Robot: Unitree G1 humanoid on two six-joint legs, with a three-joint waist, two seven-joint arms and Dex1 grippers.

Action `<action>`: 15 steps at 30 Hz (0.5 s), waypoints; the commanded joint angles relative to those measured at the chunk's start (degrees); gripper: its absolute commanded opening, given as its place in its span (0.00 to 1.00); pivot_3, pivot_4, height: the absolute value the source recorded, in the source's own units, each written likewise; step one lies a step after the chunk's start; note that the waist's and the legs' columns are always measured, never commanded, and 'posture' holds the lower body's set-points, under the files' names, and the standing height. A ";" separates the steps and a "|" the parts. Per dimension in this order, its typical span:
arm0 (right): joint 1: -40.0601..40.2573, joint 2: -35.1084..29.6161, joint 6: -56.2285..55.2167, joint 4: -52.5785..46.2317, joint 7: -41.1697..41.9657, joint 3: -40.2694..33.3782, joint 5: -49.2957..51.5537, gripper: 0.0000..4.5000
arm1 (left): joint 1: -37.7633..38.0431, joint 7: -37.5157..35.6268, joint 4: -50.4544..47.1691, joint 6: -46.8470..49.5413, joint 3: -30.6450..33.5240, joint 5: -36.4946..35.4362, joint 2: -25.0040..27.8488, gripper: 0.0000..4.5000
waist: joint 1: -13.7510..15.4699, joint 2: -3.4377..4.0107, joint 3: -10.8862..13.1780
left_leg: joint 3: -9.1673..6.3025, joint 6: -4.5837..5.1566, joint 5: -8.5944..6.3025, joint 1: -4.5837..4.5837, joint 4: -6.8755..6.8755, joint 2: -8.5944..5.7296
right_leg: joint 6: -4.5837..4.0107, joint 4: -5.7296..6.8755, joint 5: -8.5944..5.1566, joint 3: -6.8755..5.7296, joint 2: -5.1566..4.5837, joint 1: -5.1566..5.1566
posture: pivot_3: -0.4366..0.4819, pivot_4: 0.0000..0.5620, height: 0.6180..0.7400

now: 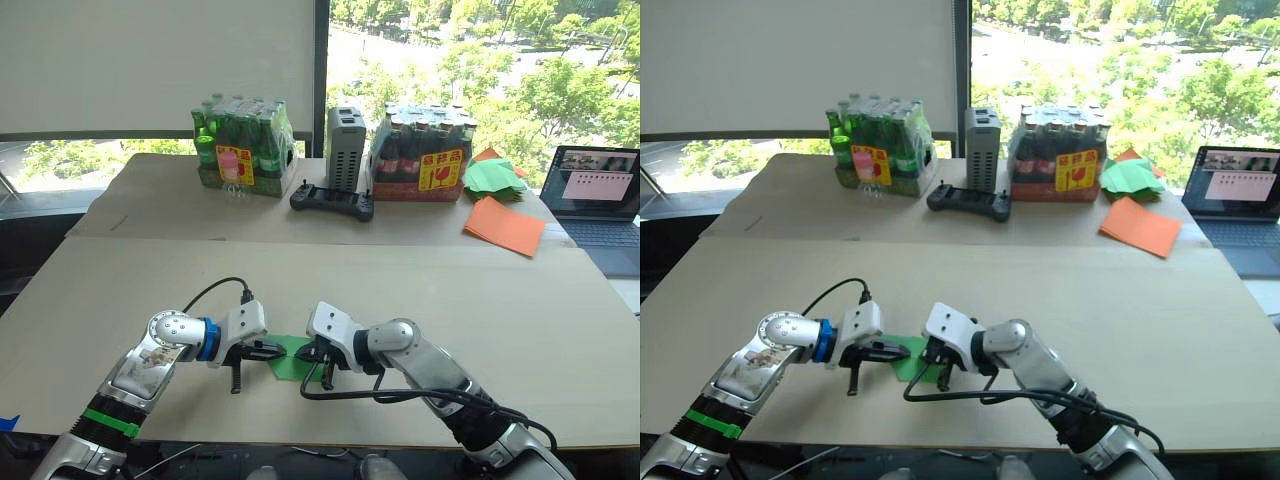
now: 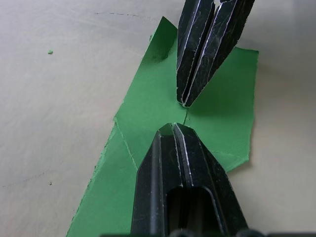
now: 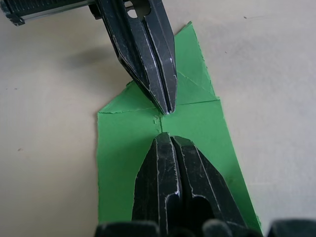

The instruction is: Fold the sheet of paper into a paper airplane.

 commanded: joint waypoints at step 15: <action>6.55 -9.45 5.37 -4.09 0.30 -1.48 -0.62 0.01 | 0.22 0.83 0.37 -0.87 -1.05 1.70 0.90 0.00 | 0.23 0.11 -0.07 | 0.01 0.00 0.00 0.03 0.00 -0.01 | 0.02 -0.03 -0.01 0.00 -0.02 0.07 | 0.48 0.27 1.00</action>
